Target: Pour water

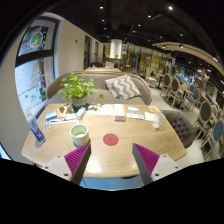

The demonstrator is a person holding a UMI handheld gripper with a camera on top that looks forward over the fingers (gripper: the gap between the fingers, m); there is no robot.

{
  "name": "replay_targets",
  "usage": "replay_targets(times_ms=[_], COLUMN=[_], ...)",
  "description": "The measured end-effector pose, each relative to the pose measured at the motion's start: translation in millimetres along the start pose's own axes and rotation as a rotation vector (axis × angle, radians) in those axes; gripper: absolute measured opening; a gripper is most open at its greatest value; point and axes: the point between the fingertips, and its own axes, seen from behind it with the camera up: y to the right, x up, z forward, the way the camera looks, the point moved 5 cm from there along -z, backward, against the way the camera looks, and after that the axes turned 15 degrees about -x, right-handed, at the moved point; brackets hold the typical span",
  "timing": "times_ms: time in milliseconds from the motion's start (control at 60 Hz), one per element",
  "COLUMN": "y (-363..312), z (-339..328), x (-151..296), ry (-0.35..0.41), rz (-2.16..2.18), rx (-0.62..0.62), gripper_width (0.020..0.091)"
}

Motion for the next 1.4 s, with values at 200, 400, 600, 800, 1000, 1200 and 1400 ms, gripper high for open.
replay_targets(times_ms=[200, 400, 600, 800, 1000, 1200, 1400], y=[-20, -78, -179, -303, -399, -462, -494], z=[-7, -31, -70, -95, -66, 5, 53], x=[-14, -34, -65, -68, -30, -8, -11], ry=[-0.014, -0.001, -0.016, 0.046, 0.124, 0.179, 0.184], rz=[-0.028, -0.036, -0.057, -0.057, 0.024, 0.052, 0.041], rx=[-0.011, 0.023, 0.109, 0.238, 0.288, 0.252, 0.217], gripper_width=[0.0855, 0.085, 0.0847, 0.0854, 0.0859, 0.0856, 0.0631])
